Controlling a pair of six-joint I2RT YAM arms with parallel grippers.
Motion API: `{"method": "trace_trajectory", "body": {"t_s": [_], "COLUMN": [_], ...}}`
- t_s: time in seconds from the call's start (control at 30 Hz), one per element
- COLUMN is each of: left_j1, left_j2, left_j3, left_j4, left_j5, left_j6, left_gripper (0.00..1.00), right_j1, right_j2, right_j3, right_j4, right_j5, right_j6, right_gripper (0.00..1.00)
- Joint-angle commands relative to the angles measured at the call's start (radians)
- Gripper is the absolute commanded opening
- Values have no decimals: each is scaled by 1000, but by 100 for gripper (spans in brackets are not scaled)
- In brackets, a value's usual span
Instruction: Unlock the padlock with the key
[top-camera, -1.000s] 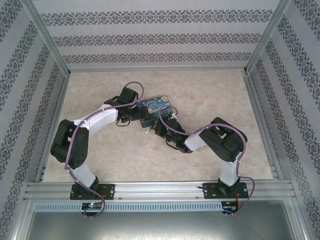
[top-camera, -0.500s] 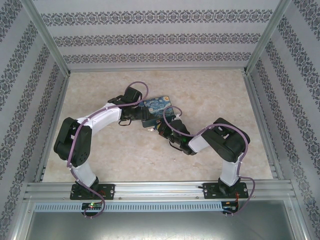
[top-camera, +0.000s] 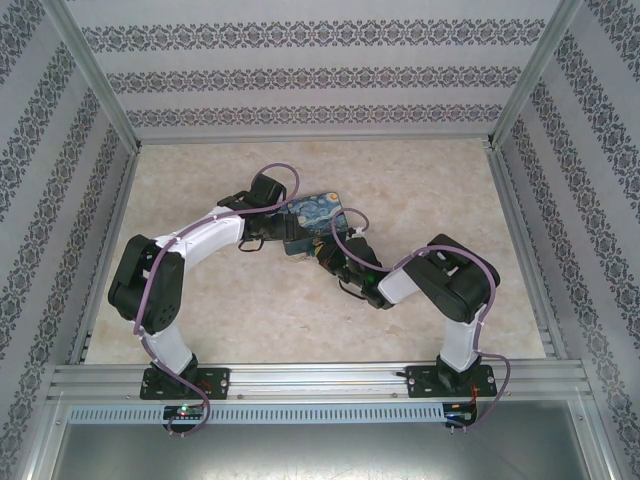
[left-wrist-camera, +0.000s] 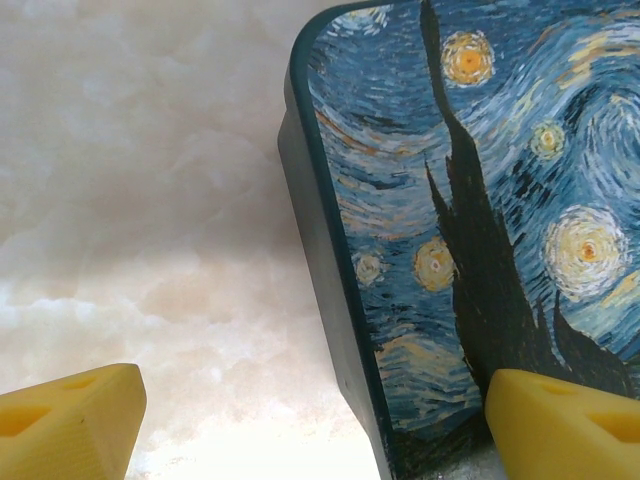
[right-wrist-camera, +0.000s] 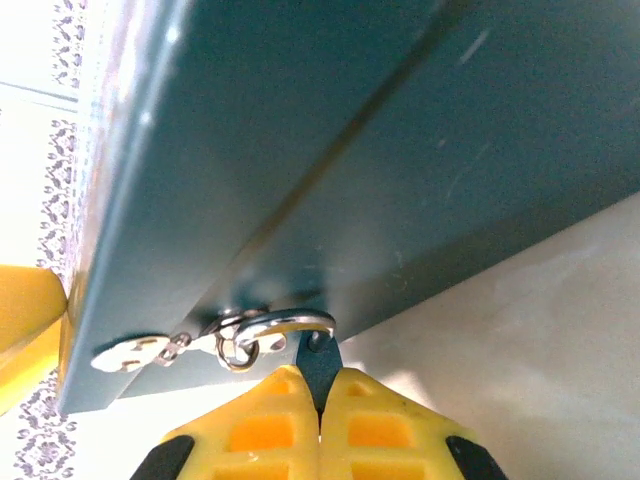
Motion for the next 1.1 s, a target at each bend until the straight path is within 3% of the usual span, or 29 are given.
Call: {"method": "trace_trajectory", "body": {"t_s": [0.0,0.37,0.57,0.87,1.07], "left_j1": [-12,-13,-13,-13,-12], "left_j2": [49,66,68,33,-11], "left_j3": [-24,-33,-22,22,46], "left_j4": [-67,-63,-68,-78,-77], "left_j5": [-41,-48,-46,7,75], "left_j6": [21,24,26,20,3], "left_gripper": [88,88,89,90,91], "right_j1": [-14,-78,-129,-252,-345], "right_j2": [19,-40,-105,-304,-474], "right_j3": [0,-13,-106,-351,-425], "right_j4": [61,23,17,-8,-146], "right_j5": [33,5,-27,-68,-135], "right_j6": [50,35,12,-25,-48], "right_gripper": [0,0,0,0,0]}}
